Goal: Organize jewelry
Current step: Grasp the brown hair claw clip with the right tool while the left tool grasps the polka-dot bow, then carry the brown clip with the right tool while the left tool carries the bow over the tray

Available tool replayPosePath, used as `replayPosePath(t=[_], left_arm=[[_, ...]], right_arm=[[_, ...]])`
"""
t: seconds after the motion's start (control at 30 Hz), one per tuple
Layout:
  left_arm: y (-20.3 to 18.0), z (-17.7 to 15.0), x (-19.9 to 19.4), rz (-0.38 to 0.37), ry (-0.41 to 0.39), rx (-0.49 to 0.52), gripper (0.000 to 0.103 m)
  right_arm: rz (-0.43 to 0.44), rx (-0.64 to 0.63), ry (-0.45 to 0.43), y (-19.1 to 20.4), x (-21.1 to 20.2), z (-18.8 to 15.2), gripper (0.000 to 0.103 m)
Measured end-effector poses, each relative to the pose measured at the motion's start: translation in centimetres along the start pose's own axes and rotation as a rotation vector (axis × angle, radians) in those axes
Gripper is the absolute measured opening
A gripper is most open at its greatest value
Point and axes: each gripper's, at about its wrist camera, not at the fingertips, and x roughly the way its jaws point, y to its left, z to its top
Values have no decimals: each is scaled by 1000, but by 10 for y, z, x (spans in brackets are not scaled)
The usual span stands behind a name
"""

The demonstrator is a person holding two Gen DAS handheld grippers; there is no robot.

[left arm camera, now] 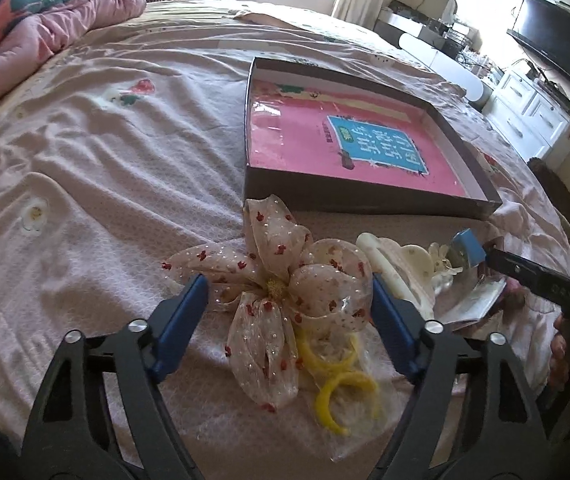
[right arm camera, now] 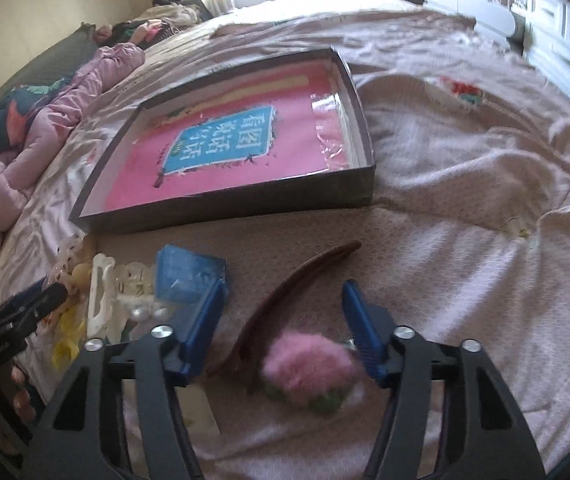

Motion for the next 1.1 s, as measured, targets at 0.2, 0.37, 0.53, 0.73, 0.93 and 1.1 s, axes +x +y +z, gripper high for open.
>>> replayPosePath(t=[0.2,0.37,0.53,0.73,0.93,1.1], left_arm=[[1,1,2,-22,-10,17,43],[11,6,-3,-63,-26,-17,8],[11,6,-20,-116,-70,-10,2],[7,9,-40,-147,-130,-9,2],[-1,19,-56,-153,-207,-1,2],[-8,32,-62,-159,-252,3,2]], right_arm=[[-11,30,15,-7,13,6,26],[37,2,-41,-3,1,5,15],[78,-55,-136,6,-21,3,9],[130,-70,-210,5,-40,4,9],[162,-82,-279,4,-59,8,9],[172,-88,-317,2,-68,12,9]])
